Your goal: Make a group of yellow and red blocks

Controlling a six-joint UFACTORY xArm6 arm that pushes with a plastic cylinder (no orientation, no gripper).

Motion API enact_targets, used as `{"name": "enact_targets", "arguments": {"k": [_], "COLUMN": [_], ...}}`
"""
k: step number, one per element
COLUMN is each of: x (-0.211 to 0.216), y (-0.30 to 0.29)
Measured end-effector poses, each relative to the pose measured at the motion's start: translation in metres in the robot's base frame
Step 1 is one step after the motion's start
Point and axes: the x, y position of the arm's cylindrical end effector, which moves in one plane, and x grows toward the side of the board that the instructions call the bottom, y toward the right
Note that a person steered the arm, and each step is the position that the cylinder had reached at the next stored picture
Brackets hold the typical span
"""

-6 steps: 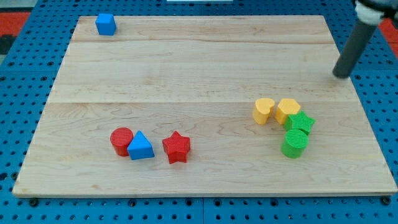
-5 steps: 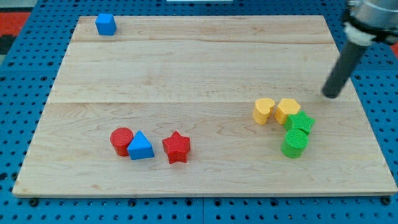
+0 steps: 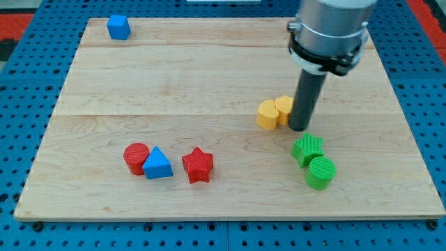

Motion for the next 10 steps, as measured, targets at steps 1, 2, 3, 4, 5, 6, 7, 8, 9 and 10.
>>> {"name": "enact_targets", "arguments": {"k": [1,2,3,4,5,6,7,8,9,10], "x": [-0.005,0.0,0.01,-0.007,-0.018,-0.008,0.061,0.109,0.113,0.151], "y": [-0.024,-0.05,-0.096,-0.132,-0.055,-0.063,-0.137,-0.135,-0.123,-0.146]}}
